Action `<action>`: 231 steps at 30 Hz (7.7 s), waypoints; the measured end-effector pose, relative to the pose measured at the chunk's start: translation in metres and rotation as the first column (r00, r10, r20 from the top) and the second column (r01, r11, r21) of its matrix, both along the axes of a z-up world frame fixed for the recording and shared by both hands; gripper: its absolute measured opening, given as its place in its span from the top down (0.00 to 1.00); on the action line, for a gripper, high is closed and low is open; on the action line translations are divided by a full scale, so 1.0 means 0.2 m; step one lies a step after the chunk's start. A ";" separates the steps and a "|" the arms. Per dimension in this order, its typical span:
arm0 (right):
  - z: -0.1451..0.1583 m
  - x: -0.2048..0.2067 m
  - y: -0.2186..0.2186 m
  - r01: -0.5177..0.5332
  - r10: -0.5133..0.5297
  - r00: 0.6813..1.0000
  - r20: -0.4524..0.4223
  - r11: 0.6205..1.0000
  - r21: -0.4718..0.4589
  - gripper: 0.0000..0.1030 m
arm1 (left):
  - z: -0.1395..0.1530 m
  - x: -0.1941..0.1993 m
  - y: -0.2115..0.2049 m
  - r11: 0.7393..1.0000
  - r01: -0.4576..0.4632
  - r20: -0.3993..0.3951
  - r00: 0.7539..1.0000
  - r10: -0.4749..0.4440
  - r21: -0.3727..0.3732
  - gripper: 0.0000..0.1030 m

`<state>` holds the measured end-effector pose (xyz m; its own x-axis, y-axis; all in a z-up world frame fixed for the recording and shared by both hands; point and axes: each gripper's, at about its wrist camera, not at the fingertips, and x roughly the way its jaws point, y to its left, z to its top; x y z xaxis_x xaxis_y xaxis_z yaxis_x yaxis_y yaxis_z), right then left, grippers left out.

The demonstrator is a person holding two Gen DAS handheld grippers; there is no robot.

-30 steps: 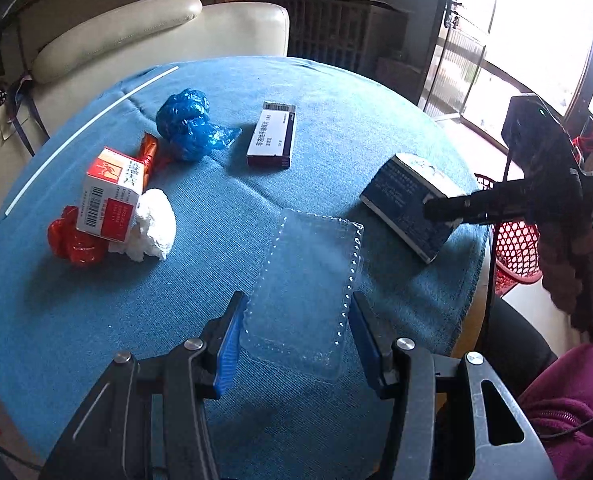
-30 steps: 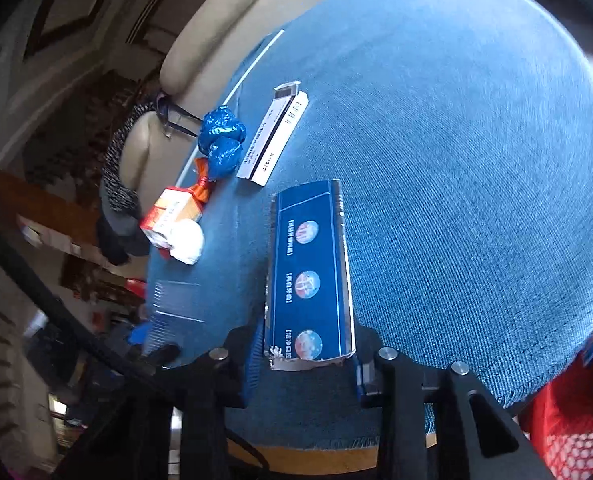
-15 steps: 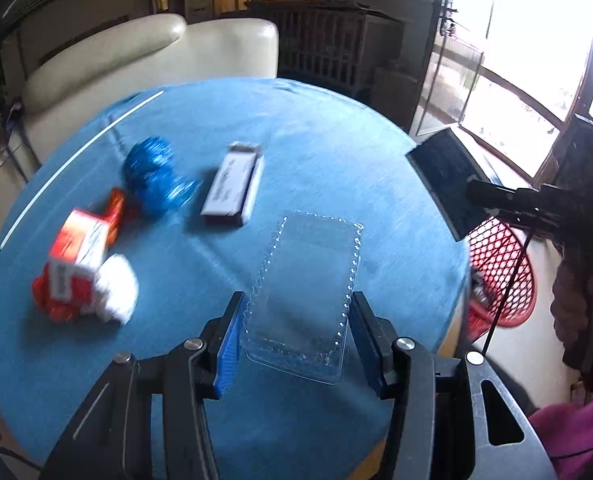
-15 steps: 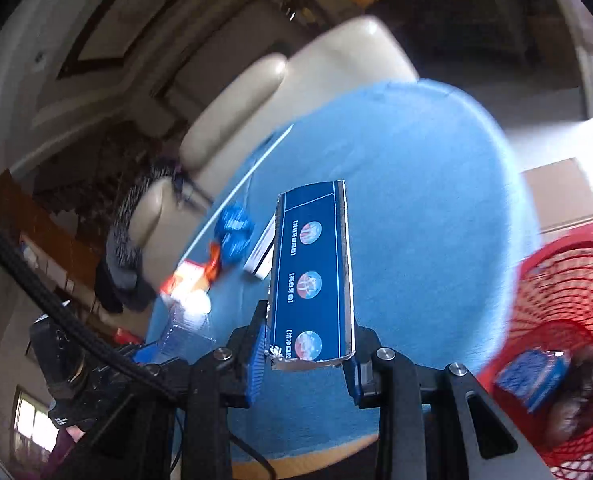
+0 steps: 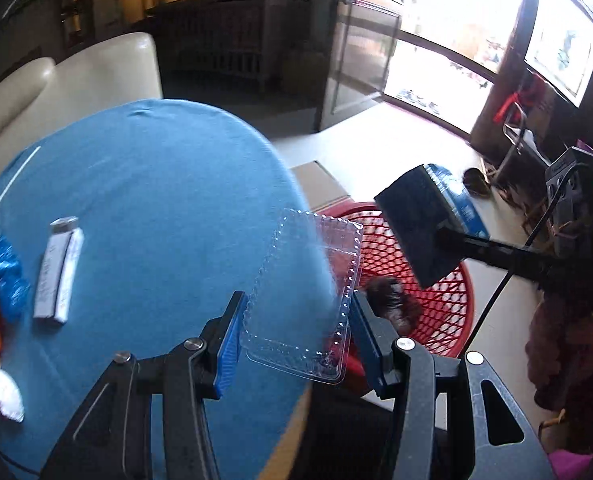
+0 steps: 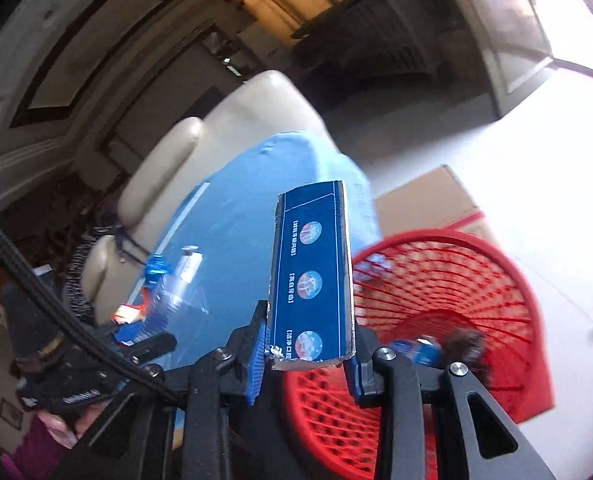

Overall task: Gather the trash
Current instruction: 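Carry the blue box and clear tray to the red basket and release both, then grasp the white medicine box with the right tool while the left tool reaches the red bag, then grasp the red bag with the left tool while the right tool holds the white medicine box, then carry the red bag and white medicine box to the red basket and release both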

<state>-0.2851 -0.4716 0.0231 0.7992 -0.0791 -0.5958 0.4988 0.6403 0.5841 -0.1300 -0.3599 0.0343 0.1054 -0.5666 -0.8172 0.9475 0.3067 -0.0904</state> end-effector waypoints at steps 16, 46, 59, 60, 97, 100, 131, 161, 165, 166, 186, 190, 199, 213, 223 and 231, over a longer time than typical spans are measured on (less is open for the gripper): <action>-0.10 -0.15 -0.10 0.073 -0.072 0.997 -0.030 0.997 0.030 0.36 | -0.04 -0.11 -0.14 0.997 0.070 -0.025 0.997 -0.071 -0.017 0.46; 0.13 0.77 0.43 -0.335 0.333 0.940 -0.070 0.942 -0.017 0.36 | 0.11 0.74 1.45 0.646 -0.758 0.075 0.641 0.764 -0.097 0.34; 0.08 1.36 0.61 -0.382 0.381 0.887 -0.259 0.923 0.051 0.36 | -0.01 1.19 1.80 0.506 -0.861 -0.182 0.507 0.843 -0.053 0.31; 0.08 1.43 0.61 -0.375 0.375 0.884 -0.278 0.925 0.053 0.36 | -0.03 1.23 1.81 0.498 -0.866 -0.217 0.495 0.841 -0.042 0.31; -0.11 2.04 0.83 -0.444 0.262 0.795 -0.546 0.866 -0.231 0.45 | -0.23 1.48 1.74 0.424 -0.901 -0.458 0.342 0.821 0.088 0.83; -0.11 1.97 0.86 -0.478 0.299 0.787 -0.539 0.849 -0.226 0.45 | -0.23 1.45 1.75 0.431 -0.898 -0.452 0.350 0.821 0.087 0.85; -0.08 1.26 0.85 -0.500 0.419 0.804 -0.422 0.860 -0.099 0.37 | -0.10 0.88 1.84 0.489 -0.871 -0.314 0.450 0.836 0.054 0.39; -0.11 1.20 0.98 -0.500 0.363 0.806 -0.468 0.840 -0.209 0.41 | -0.31 0.92 1.63 0.374 -0.910 -0.273 0.319 0.908 0.181 0.56; -0.10 1.19 0.99 -0.512 0.366 0.807 -0.464 0.825 -0.238 0.45 | -0.28 0.90 1.61 0.386 -0.907 -0.230 0.345 0.910 0.169 0.56; -0.10 1.18 0.99 -0.513 0.369 0.807 -0.460 0.824 -0.239 0.46 | -0.26 0.89 1.59 0.395 -0.904 -0.217 0.358 0.908 0.164 0.56; 0.09 1.02 0.81 -0.401 0.311 0.896 -0.318 0.874 -0.276 0.49 | 0.11 0.54 1.15 0.646 -0.763 0.108 0.643 0.758 0.007 0.56; 0.14 0.96 0.73 -0.356 0.277 0.918 -0.284 0.891 -0.282 0.49 | 0.12 0.49 1.05 0.687 -0.727 0.140 0.680 0.720 0.001 0.56; 0.21 0.78 0.57 -0.268 0.216 0.955 -0.203 0.922 -0.278 0.49 | 0.23 0.36 0.88 0.759 -0.650 0.202 0.739 0.643 -0.036 0.56; 0.33 0.47 0.34 -0.132 0.112 0.990 -0.085 0.945 -0.299 0.49 | 0.35 0.19 0.58 0.877 -0.474 0.257 0.840 0.478 -0.081 0.56; 0.40 0.16 0.16 -0.023 0.021 1.000 -0.010 0.951 -0.309 0.49 | 0.45 0.07 0.33 0.951 -0.275 0.226 0.926 0.302 -0.143 0.56; 0.38 -0.09 -0.04 0.060 -0.055 0.998 0.030 0.977 -0.202 0.49 | 0.41 -0.04 0.15 0.978 -0.160 0.155 0.971 0.180 -0.132 0.56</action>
